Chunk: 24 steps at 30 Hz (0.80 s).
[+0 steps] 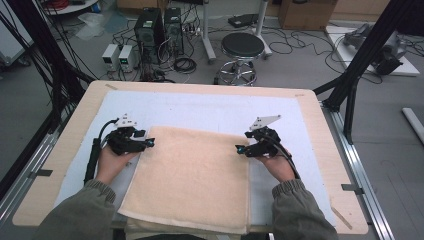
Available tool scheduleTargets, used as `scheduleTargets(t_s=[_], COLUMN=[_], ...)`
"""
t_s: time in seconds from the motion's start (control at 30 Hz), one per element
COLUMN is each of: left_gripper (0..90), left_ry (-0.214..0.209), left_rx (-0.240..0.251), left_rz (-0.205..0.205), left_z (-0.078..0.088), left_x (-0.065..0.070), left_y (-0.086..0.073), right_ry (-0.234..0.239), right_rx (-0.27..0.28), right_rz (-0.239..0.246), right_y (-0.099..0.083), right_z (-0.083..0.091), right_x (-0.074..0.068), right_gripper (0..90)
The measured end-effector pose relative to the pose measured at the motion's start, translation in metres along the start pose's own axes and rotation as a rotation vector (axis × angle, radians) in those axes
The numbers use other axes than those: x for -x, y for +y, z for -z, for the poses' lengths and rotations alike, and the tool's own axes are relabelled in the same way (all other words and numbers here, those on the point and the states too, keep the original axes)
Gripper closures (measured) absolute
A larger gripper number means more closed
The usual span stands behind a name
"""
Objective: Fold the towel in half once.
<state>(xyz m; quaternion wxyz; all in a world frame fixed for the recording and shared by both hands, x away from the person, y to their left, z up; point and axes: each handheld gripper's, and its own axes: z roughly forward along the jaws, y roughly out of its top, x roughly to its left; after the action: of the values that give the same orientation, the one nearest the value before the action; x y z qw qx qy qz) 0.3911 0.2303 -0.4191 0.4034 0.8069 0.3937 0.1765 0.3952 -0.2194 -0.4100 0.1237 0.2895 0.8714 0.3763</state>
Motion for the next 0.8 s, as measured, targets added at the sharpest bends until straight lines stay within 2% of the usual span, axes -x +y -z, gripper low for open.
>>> scheduleTargets(t_s=[0.07, 0.1, 0.2, 0.23, 0.33, 0.4, 0.43, 0.47, 0.5, 0.53, 0.57, 0.63, 0.73, 0.8], left_gripper=[46.0, 45.8, 43.4, 42.5, 40.9, 42.5, 46.4, 51.4, 65.8, 74.1, 79.2, 82.6, 84.0, 84.2], left_ry=[0.024, 0.040, 0.049, 0.051, 0.033, -0.005, -0.006, -0.039, -0.068, -0.064, -0.057, -0.031, -0.012, 0.010], left_rx=[-0.002, -0.002, -0.017, -0.038, -0.082, -0.113, -0.105, -0.103, -0.100, -0.103, -0.103, -0.100, -0.052, -0.029], left_rz=[-0.003, 0.000, 0.006, 0.013, 0.030, 0.041, 0.052, 0.051, 0.046, 0.036, 0.023, 0.009, 0.051, 0.059], left_z=[-0.010, -0.013, -0.021, -0.025, -0.033, -0.038, -0.038, -0.037, -0.037, -0.038, -0.038, -0.037, -0.032, -0.029], left_x=[-0.004, -0.006, -0.012, -0.014, -0.017, -0.018, -0.018, -0.018, -0.017, -0.015, -0.013, -0.012, -0.015, -0.015], left_y=[0.008, 0.011, 0.016, 0.016, 0.012, 0.009, 0.008, 0.009, 0.009, 0.010, 0.011, 0.012, 0.016, 0.020], right_ry=[-0.016, -0.020, -0.017, -0.011, 0.017, 0.028, 0.044, 0.064, 0.098, 0.124, 0.121, 0.120, 0.074, 0.046], right_rx=[-0.019, -0.012, -0.033, -0.046, -0.068, -0.058, -0.056, -0.058, -0.061, -0.063, -0.071, -0.076, -0.072, -0.087], right_rz=[-0.013, -0.016, -0.051, -0.061, -0.082, -0.088, -0.084, -0.087, -0.080, -0.064, -0.048, -0.046, -0.026, 0.011], right_y=[0.000, 0.000, -0.006, -0.008, -0.012, -0.012, -0.012, -0.011, -0.009, -0.008, -0.006, -0.004, 0.002, 0.011], right_z=[-0.007, -0.009, -0.015, -0.018, -0.025, -0.027, -0.026, -0.026, -0.027, -0.028, -0.028, -0.028, -0.026, -0.026], right_x=[0.008, 0.011, 0.019, 0.021, 0.025, 0.026, 0.026, 0.026, 0.025, 0.023, 0.021, 0.021, 0.024, 0.023], right_gripper=[28.8, 28.7, 28.4, 28.4, 30.1, 38.6, 47.9, 57.6, 72.0, 77.6, 80.3, 82.3, 83.4, 83.9])
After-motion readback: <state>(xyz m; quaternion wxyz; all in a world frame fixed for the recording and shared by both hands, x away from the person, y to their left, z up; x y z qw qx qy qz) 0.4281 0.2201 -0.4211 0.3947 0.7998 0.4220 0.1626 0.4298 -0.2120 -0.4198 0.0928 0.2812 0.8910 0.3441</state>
